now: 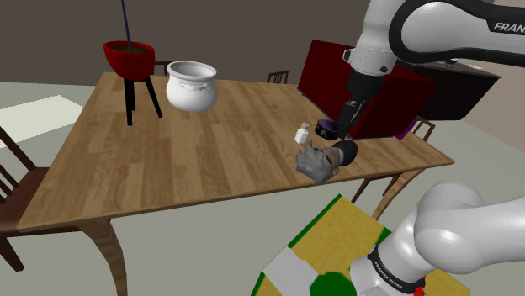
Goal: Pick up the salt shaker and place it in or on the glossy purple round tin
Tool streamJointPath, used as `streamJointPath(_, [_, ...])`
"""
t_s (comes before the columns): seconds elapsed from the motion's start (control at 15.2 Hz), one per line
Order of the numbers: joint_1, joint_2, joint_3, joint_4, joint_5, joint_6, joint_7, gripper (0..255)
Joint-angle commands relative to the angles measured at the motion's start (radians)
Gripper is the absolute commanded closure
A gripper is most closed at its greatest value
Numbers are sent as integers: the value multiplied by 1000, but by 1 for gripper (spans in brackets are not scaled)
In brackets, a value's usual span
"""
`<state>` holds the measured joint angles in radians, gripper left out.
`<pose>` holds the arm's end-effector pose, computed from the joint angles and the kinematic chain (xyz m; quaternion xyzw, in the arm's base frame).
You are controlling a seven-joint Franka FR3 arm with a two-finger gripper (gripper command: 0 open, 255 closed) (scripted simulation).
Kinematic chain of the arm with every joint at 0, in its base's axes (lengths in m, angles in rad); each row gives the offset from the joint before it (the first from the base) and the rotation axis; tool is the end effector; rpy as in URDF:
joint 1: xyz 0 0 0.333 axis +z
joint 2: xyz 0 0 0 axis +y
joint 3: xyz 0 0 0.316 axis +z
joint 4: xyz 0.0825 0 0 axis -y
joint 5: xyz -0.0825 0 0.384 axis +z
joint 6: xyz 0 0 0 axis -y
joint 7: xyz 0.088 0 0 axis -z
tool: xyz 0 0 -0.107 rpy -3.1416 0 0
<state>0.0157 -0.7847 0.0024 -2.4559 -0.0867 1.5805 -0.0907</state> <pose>0.3035 -0.0036 0.5444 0.9964 0.0563 -0.0469 0.0424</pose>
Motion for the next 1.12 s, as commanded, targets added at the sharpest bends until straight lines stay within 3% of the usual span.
streamJointPath(0.0, [0, 0, 0, 0, 0, 0, 0, 0])
streamJointPath(0.59, [-48, 259, -148, 59, -57, 237, -134, 0])
streamJointPath(1.06, [-65, 503, -250, 179, -34, 383, -252, 0])
